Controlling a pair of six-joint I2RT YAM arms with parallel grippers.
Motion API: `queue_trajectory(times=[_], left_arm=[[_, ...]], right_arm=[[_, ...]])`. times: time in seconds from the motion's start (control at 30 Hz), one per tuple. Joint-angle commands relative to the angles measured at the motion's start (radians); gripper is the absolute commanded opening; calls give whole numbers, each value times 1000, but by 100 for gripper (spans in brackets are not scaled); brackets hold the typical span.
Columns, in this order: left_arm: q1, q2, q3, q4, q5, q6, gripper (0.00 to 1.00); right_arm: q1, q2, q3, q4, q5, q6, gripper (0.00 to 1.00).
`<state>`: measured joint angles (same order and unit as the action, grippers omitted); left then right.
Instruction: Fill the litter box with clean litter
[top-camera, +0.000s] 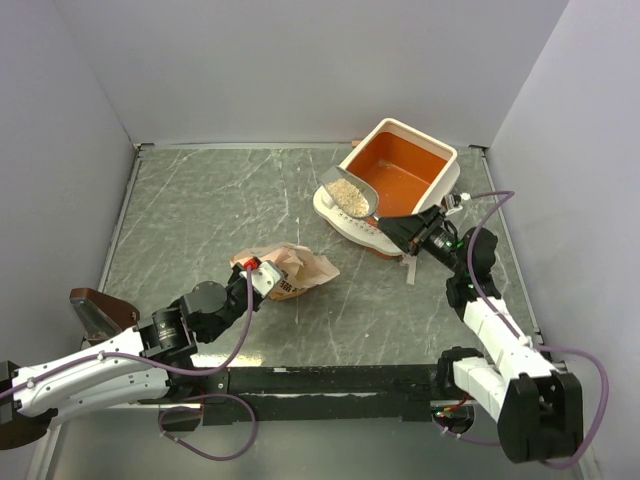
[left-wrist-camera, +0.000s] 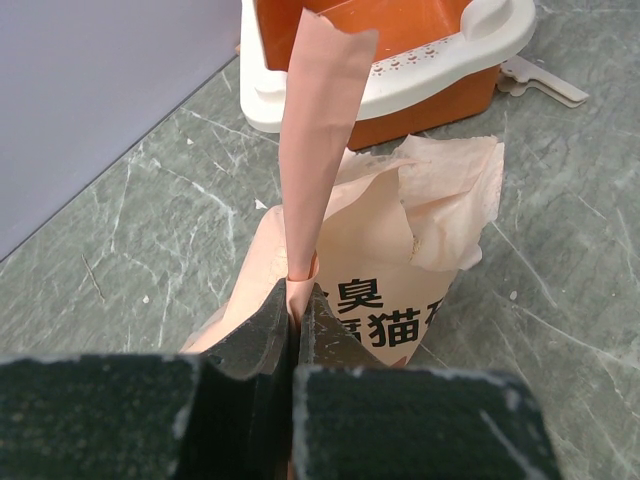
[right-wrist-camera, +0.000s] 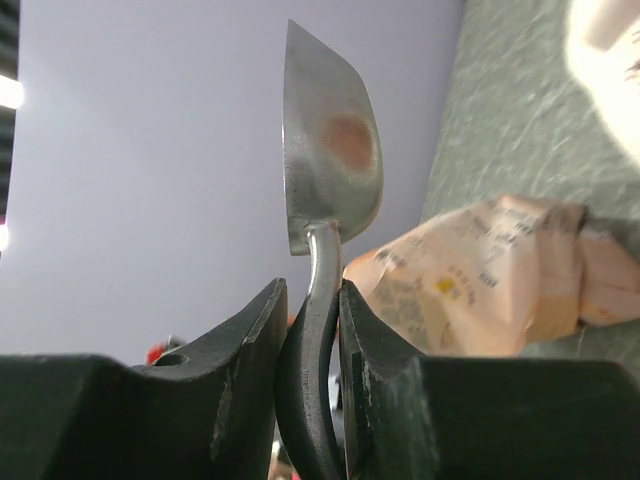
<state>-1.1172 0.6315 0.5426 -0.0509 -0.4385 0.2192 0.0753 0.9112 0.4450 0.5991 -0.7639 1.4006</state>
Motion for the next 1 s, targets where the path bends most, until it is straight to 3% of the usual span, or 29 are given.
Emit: queue_trajectory(times=[0.0,0.17,0.3,0.33,0.43,0.7,0.97], left_arm=[[-13,-29,26,83,20,-15,1],[-15,-29,28,80,17,-14,1],[-13,-29,33,72,7,-14,1],[-13,-30,34,71,3,-11,1],[-13,-33,36,66,3,-9,1],[-13,-42,45,57,-2,-14,1],[-13,-61,53,54,-6,-15,1]], right_arm=[[-17,52,113,41,144,-43,0],[-42,78,257,-230,253,-234,0],[-45,110,443,-595,424,-475,0],[-45,124,516,-752,455,-556,0],[-43,170,624,-934,578,-685,0],[-39,348,806,-1162,689,-896,0],[38,631,1164,-1427,739,-1100,0]])
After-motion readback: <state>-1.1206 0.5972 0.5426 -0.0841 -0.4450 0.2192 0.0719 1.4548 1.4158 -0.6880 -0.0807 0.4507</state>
